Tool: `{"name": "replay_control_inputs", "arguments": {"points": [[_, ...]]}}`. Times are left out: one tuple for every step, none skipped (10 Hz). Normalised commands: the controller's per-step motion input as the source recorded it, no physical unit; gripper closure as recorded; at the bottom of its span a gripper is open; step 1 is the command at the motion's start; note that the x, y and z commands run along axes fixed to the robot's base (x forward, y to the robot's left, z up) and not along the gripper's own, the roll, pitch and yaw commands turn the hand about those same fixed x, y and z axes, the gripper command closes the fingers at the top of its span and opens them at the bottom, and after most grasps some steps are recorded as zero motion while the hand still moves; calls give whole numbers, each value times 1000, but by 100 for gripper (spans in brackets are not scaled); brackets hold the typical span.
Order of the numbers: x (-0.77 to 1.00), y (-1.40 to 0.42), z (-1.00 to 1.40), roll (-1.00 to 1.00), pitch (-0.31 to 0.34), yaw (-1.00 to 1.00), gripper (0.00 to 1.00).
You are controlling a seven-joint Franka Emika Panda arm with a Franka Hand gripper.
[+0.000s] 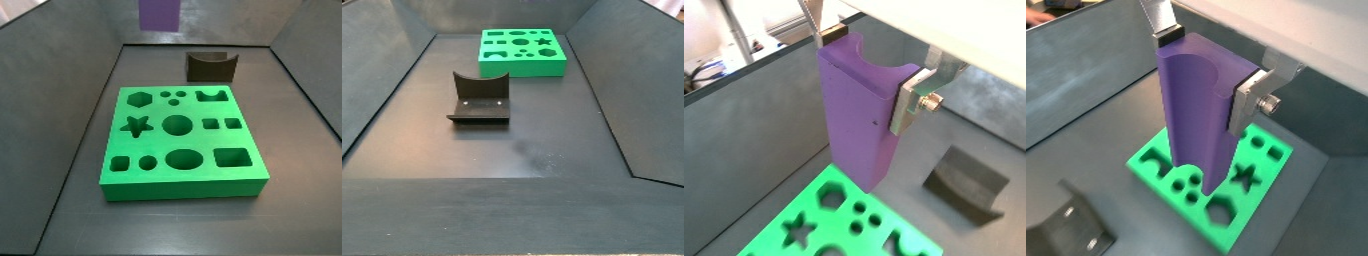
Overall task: Pick up the arch object. Move up. Move to above the board. Insert the arch object.
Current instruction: Move to above the board, then insert the arch object.
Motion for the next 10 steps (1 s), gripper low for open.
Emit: {"name": "replay_control_inputs", "arguments": {"points": [[263, -910, 68, 25, 137, 2, 100], [208, -524, 44, 55, 152, 5, 100], [179, -375, 35, 62, 154, 3, 100], [131, -205, 26, 72, 131, 10, 100], [0, 0, 0, 0, 4, 0, 100], [0, 0, 0, 0, -4, 0, 100], [0, 0, 0, 0, -4, 0, 100], [0, 0, 0, 0, -6, 0, 100], [0, 0, 0, 0, -9, 0, 100], [0, 0, 0, 0, 10, 0, 100]]}}
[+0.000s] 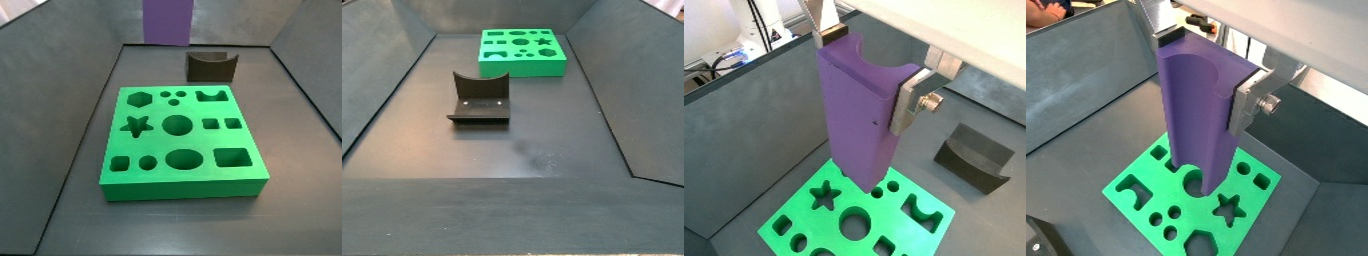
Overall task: Pick up the arch object. Move up. Move to above the board. Insert the arch object.
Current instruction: Insert the arch object.
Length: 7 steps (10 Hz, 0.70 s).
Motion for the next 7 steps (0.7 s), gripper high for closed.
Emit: {"name": "replay_control_inputs", "arguments": {"points": [[0, 0, 0, 0, -19, 0, 100], [0, 0, 0, 0, -4, 0, 100], [0, 0, 0, 0, 9, 0, 100], [0, 0, 0, 0, -4, 0, 100], [0, 0, 0, 0, -4, 0, 100], [0, 0, 0, 0, 13, 0, 100], [0, 0, 0, 0, 4, 0, 100]]}}
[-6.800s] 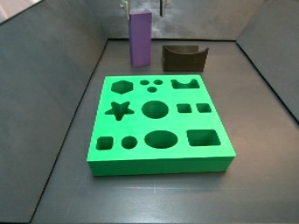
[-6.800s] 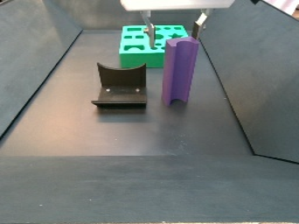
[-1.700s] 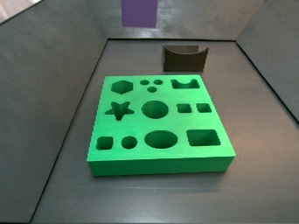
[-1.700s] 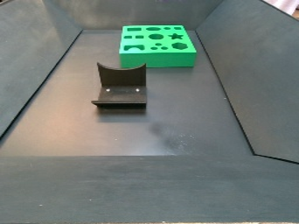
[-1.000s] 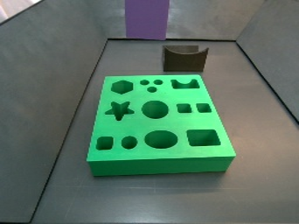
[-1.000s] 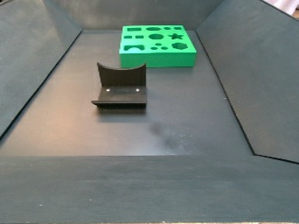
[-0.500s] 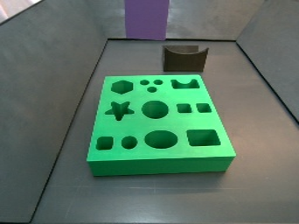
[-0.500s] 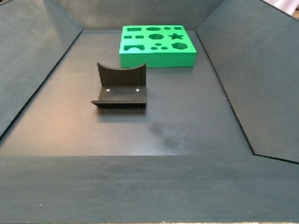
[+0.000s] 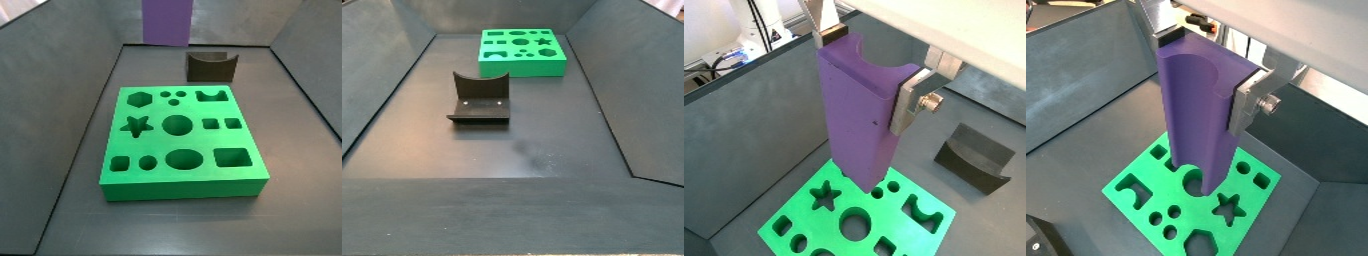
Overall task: Pick up the arch object. Move up. Move to above the board. Insert the arch object.
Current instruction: Insert the arch object.
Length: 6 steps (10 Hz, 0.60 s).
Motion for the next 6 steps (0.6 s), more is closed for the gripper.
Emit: {"name": "replay_control_inputs", "arguments": {"points": [[0, 0, 0, 0, -4, 0, 100], [0, 0, 0, 0, 9, 0, 100], [0, 0, -86, -73, 0, 0, 100], [0, 0, 0, -7, -20, 0, 100], [0, -3, -46, 0, -26, 0, 100], [586, -134, -717, 163, -9, 97, 100]]}}
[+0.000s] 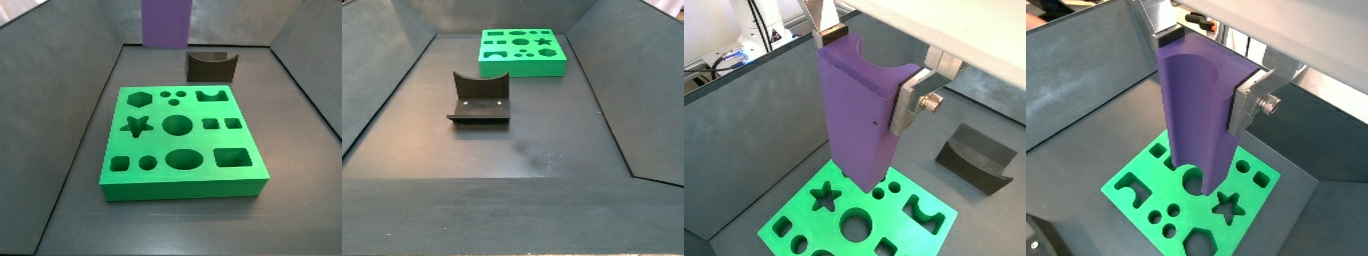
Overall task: Pick up the arch object. Move up. Move to above the board. Insert the arch object.
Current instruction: Insert the arch object.
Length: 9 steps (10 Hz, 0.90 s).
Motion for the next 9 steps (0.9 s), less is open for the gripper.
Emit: {"name": "replay_control_inputs", "arguments": {"points": [[1000, 566, -997, -93, 50, 0, 100], [1000, 571, -1000, -106, 44, 0, 100], [1000, 577, -1000, -113, 39, 0, 100], [1000, 680, -1000, -126, 4, 0, 100], [1000, 680, -1000, -110, 6, 0, 100], [1000, 486, -883, 0, 39, 0, 100], [1000, 343, -626, 110, 99, 0, 100], [83, -183, -134, 53, -47, 49, 100], [86, -246, -114, 129, 10, 109, 100]]}}
